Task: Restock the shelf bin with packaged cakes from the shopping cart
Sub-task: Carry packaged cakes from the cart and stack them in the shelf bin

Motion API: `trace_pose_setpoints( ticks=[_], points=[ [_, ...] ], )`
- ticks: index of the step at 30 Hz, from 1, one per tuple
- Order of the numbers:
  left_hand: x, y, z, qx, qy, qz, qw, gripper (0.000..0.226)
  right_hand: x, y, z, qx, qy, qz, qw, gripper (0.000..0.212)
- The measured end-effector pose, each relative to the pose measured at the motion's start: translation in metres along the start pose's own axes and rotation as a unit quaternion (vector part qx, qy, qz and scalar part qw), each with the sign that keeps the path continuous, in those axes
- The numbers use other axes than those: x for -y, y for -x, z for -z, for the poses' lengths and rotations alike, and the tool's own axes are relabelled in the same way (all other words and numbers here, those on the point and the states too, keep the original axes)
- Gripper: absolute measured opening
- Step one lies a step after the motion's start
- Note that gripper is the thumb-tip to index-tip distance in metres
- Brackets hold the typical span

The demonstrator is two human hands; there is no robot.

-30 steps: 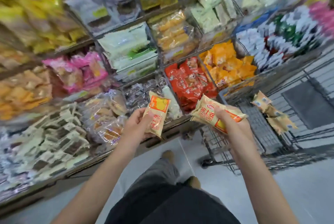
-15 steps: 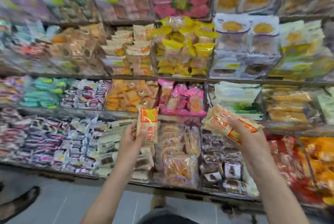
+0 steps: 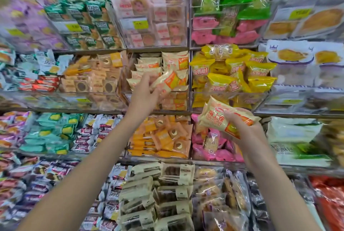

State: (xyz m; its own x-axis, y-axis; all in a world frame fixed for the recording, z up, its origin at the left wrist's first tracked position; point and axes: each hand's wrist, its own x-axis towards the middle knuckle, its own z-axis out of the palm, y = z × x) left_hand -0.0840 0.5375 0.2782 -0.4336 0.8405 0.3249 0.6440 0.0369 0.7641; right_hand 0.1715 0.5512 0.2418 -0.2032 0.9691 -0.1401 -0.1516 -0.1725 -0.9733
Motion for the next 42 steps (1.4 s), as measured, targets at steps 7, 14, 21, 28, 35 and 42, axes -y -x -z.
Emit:
trace_pose_setpoints(
  ticks=[7, 14, 21, 28, 35, 42],
  points=[
    [-0.003, -0.121, -0.028, 0.056, -0.234, -0.080, 0.967, 0.029, -0.003, -0.010, -0.015, -0.007, 0.027, -0.002, 1.000, 0.025],
    [0.027, -0.159, -0.044, 0.084, -0.350, -0.120, 0.925, 0.038, -0.017, -0.012, -0.007, -0.047, 0.034, -0.024, 0.998, 0.033],
    [0.030, -0.174, -0.056, 0.127, -0.386, -0.234, 0.883, 0.040, -0.020, -0.018, -0.005, -0.067, 0.020, -0.032, 0.997, 0.042],
    [0.036, -0.170, -0.059, 0.179, -0.234, -0.120, 0.948, 0.034, -0.022, -0.023, -0.010, -0.078, 0.018, -0.035, 0.996, 0.045],
    [0.001, -0.093, -0.042, 0.080, -0.044, -0.180, 0.980, 0.020, -0.013, -0.027, -0.021, -0.027, 0.045, -0.005, 0.999, 0.044],
    [-0.002, -0.014, -0.012, 0.464, -0.081, -0.191, 0.861, 0.042, -0.001, -0.031, -0.045, 0.112, 0.200, 0.052, 0.972, 0.050]
  ],
)
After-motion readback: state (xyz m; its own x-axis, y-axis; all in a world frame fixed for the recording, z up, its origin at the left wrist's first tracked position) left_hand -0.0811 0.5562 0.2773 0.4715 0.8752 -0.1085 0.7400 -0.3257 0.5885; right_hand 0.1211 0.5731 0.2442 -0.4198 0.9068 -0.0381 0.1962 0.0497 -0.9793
